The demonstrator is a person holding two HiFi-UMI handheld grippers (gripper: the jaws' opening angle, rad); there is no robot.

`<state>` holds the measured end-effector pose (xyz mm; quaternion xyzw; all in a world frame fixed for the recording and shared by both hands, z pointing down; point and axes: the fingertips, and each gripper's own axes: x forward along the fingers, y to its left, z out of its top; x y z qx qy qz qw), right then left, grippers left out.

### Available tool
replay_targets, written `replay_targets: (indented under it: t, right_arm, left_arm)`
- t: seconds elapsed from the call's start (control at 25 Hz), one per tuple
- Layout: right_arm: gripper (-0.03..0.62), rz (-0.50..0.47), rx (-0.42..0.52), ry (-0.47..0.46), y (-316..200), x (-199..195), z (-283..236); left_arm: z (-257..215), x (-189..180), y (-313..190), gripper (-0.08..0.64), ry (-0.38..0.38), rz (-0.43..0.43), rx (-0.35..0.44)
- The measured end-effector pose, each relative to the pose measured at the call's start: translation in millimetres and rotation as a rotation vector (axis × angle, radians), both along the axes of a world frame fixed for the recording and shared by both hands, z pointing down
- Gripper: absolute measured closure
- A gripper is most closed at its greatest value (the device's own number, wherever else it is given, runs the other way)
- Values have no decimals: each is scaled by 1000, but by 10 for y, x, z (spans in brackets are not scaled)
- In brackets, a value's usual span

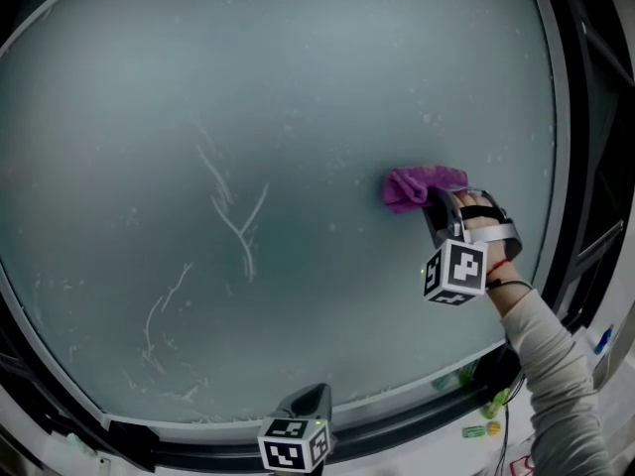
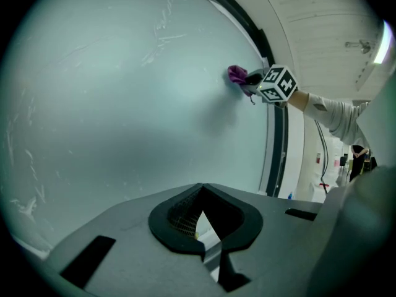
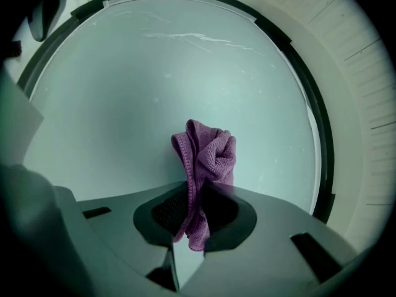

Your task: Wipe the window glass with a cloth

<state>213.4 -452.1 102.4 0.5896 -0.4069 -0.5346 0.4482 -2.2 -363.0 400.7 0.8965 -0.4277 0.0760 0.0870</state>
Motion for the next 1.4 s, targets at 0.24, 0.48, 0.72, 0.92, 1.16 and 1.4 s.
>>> replay_targets:
  t: [0.24,0.48,0.72,0.92,1.16,1.4]
  right_arm:
    - [540,2,-67,-13,-15,34,530]
    - [540,6,-157,-24,-21,48,1104]
    - [540,19,-262,-53,-29,85,1754]
    - [540,29,-356,-77,-45,136,2312]
    - [540,51,-451,-92,-32,179,2820]
    - [540,64,-480,-96,-45,199,3013]
  left_arm:
    - [31,8,29,555,1,5,-6]
    - [31,20,56,555,9,7,-6]
    - [50,45,97,555,7,14,-9]
    - [55,23,117,555,11,8,-7]
    - [59,8,151,555,8,5,-6]
    - [76,-37,166,555,5,-2,-9]
